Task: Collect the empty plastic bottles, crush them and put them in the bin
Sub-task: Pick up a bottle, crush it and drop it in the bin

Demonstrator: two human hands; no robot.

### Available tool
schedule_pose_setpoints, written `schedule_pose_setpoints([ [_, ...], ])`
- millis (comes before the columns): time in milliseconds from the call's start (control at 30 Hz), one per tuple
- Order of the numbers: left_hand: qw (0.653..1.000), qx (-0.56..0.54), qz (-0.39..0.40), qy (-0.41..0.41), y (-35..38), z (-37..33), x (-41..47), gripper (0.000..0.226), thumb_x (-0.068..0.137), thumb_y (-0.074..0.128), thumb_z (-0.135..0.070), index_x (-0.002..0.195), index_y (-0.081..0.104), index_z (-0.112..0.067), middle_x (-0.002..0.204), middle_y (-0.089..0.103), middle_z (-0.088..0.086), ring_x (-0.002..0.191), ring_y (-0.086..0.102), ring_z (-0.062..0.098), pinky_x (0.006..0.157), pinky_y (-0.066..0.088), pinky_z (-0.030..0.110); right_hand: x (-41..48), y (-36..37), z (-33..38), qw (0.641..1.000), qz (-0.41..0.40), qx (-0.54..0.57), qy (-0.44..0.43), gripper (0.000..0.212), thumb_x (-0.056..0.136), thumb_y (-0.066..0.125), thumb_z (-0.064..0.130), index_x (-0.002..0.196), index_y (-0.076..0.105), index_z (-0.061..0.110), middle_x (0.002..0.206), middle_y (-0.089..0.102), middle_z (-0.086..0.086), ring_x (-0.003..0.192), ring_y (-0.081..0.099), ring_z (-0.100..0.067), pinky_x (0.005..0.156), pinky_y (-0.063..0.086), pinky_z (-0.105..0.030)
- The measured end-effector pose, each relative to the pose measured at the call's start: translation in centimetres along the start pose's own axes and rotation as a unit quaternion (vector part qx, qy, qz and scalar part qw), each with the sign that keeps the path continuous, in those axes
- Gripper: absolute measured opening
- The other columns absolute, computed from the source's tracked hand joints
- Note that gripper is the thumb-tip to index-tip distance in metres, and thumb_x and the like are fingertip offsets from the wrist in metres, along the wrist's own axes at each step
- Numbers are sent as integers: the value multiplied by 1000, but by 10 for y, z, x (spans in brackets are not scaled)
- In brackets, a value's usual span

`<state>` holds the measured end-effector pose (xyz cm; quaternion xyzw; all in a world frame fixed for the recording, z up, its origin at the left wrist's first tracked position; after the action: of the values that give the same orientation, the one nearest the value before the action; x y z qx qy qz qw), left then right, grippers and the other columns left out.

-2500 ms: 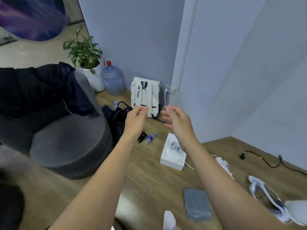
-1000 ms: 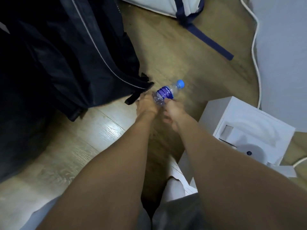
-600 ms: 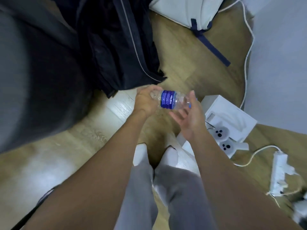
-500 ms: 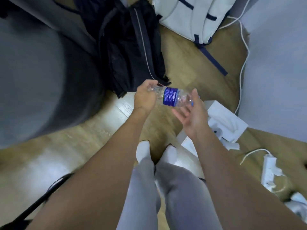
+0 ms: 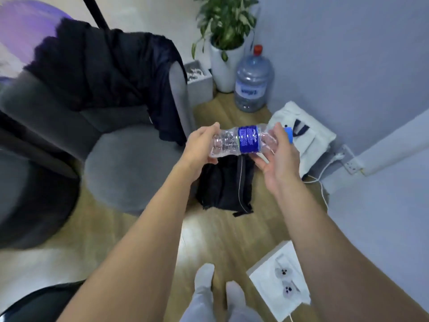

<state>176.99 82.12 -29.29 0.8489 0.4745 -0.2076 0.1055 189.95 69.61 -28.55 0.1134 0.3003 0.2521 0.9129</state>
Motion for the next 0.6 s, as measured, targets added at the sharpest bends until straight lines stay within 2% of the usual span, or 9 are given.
schedule_pose_setpoints([
  [100, 995, -41, -59, 64, -45, -58, -61, 43, 90, 55, -45, 108, 69, -9, 86, 68, 5, 68, 61, 19, 45, 42, 24, -55, 63, 44, 996, 80, -26, -41, 23, 92, 66, 35, 99, 64, 14, 82, 75, 0, 75, 71, -17, 62, 58, -34],
  [167, 988, -59, -94, 108, -77, -94, -104, 42, 92, 54, -46, 109, 70, -10, 88, 70, 5, 70, 63, 18, 47, 44, 25, -95, 105, 68, 987, 135, -43, -73, 20, 92, 65, 35, 89, 65, 15, 74, 74, 2, 70, 70, -16, 60, 58, -33],
  [300, 951, -88, -201, 220, -153, -160, -202, 36, 95, 52, -47, 100, 67, -15, 94, 66, 7, 74, 57, 19, 46, 43, 27, -190, 191, 100, 956, 263, -43, -126, 21, 94, 62, 36, 83, 64, 18, 74, 74, 4, 73, 69, -15, 58, 57, -29],
  [367, 924, -85, -263, 266, -193, -182, -258, 34, 96, 49, -47, 98, 65, -17, 98, 66, 8, 73, 56, 18, 44, 43, 25, -245, 230, 102, 938, 316, -34, -140, 21, 93, 63, 37, 85, 63, 18, 77, 72, 3, 75, 69, -14, 56, 56, -27],
  [467, 883, -93, -337, 312, -253, -192, -348, 27, 97, 49, -45, 88, 63, -24, 86, 63, 2, 68, 56, 15, 45, 46, 24, -333, 277, 86, 914, 376, -12, -154, 19, 91, 66, 36, 87, 64, 18, 83, 71, -1, 78, 70, -15, 58, 56, -29],
  [600, 836, -96, -405, 357, -339, -171, -470, 38, 96, 51, -48, 100, 64, -13, 90, 67, 11, 74, 62, 20, 48, 48, 27, -459, 326, 41, 880, 450, 22, -151, 16, 90, 66, 36, 83, 66, 21, 69, 72, 9, 68, 70, -10, 57, 55, -29],
])
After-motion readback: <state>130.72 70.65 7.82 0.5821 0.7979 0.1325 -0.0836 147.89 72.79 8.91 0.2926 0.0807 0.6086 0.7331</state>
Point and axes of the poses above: each hand's wrist, its own x-axis towards the middle knuckle, its own y-axis out of the palm, z = x × y, the point moved 3 cm from there along x, towards the middle knuckle
